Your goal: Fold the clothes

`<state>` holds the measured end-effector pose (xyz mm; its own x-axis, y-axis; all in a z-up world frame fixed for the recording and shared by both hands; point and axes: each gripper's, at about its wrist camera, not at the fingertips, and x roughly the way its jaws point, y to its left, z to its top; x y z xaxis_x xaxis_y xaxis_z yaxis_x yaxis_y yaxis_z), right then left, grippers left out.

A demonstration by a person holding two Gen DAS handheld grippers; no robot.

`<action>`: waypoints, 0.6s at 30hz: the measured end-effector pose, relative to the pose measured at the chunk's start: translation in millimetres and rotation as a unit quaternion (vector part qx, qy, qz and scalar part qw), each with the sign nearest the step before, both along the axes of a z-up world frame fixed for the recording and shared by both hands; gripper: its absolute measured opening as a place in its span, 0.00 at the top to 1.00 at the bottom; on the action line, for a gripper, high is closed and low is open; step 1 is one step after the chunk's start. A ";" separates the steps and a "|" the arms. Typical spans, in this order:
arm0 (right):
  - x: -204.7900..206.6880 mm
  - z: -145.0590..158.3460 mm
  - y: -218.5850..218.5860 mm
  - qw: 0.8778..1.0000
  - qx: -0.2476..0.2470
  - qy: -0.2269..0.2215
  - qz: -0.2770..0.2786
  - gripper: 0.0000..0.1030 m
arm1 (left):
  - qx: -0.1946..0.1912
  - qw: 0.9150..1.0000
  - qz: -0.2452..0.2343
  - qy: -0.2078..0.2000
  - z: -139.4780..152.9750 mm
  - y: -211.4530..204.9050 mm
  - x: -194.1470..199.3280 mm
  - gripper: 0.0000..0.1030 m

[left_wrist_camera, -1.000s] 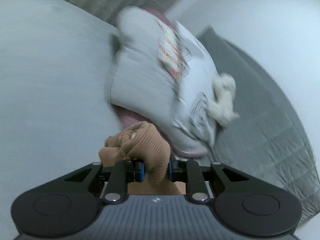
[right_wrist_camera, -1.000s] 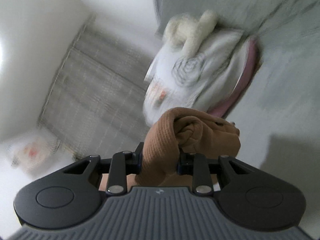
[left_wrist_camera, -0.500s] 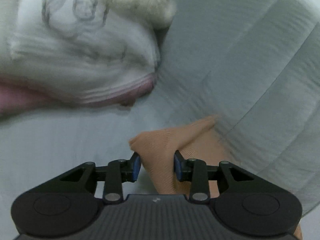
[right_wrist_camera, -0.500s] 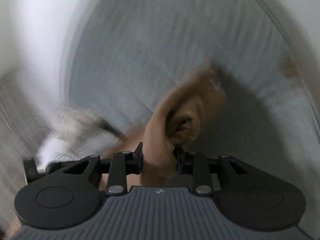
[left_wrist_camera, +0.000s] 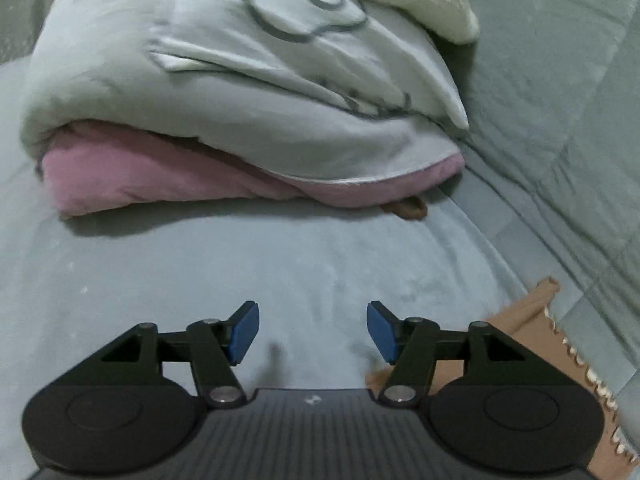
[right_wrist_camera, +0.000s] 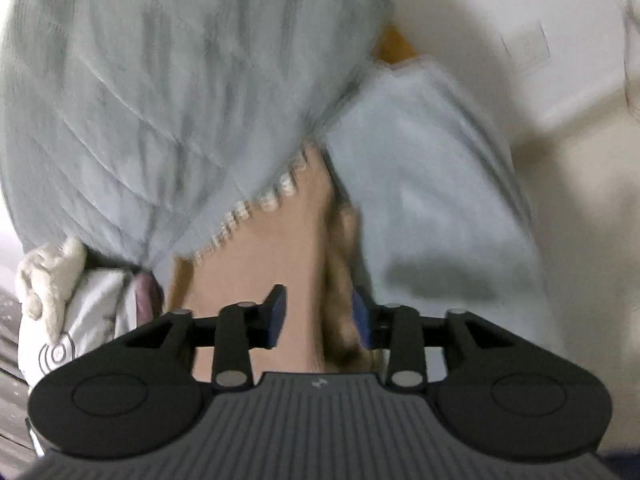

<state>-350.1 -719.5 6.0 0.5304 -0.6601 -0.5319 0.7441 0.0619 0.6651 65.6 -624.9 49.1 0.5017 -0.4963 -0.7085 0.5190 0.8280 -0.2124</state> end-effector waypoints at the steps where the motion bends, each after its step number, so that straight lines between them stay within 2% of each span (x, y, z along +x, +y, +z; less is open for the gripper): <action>1: 11.5 8.2 -7.1 0.998 -0.041 0.026 0.036 0.19 | -0.001 0.999 -0.031 -0.007 -2.2 -4.8 -12.3 0.41; 2: 18.6 14.7 -13.1 0.994 -0.072 0.045 0.066 0.15 | -0.004 0.998 -0.063 -0.012 -4.1 -10.0 -26.0 0.40; 3: 22.8 16.8 -16.8 0.990 -0.083 0.056 0.096 0.14 | -0.006 0.995 -0.094 -0.018 -6.1 -15.3 -39.7 0.39; 5: 51.0 16.5 -24.2 0.969 -0.120 0.090 0.197 0.14 | -0.010 0.989 -0.143 -0.029 -9.6 -26.8 -61.4 0.31; 6: 59.1 14.7 -25.2 0.964 -0.129 0.101 0.211 0.14 | -0.011 0.987 -0.156 -0.033 -10.9 -33.4 -67.3 0.27; 8: 74.3 8.0 -27.1 0.950 -0.145 0.129 0.244 0.14 | 0.017 0.978 -0.201 -0.055 -20.8 -65.5 -89.4 0.27; 10: 92.3 -19.3 -38.9 0.927 -0.111 0.172 0.314 0.14 | 0.045 0.974 -0.211 -0.073 -26.1 -80.8 -96.5 0.27; 11: 98.8 -30.8 -45.1 0.915 -0.093 0.192 0.341 0.14 | 0.050 0.976 -0.200 -0.075 -28.7 -85.0 -90.4 0.27; 13: 88.6 -39.0 -58.7 0.908 -0.099 0.205 0.352 0.16 | 0.054 0.982 -0.168 -0.074 -33.8 -92.1 -72.7 0.25; 14: 77.7 -36.0 -65.9 0.917 -0.091 0.196 0.334 0.17 | 0.047 0.985 -0.153 -0.062 -33.9 -90.9 -62.4 0.25; 16: 58.5 -30.3 -77.2 0.934 -0.079 0.177 0.299 0.36 | 0.024 0.992 -0.123 -0.032 -31.9 -84.8 -40.7 0.26; 18: 45.5 -29.5 -91.5 0.950 -0.067 0.159 0.260 0.39 | 0.034 0.994 -0.100 -0.034 -27.5 -85.9 -27.5 0.25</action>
<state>-304.6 -811.1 -23.5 0.6297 -0.4256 -0.6498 0.7516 0.5454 0.3711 38.1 -710.8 21.7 0.4456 -0.5420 -0.7125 0.6853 0.7186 -0.1180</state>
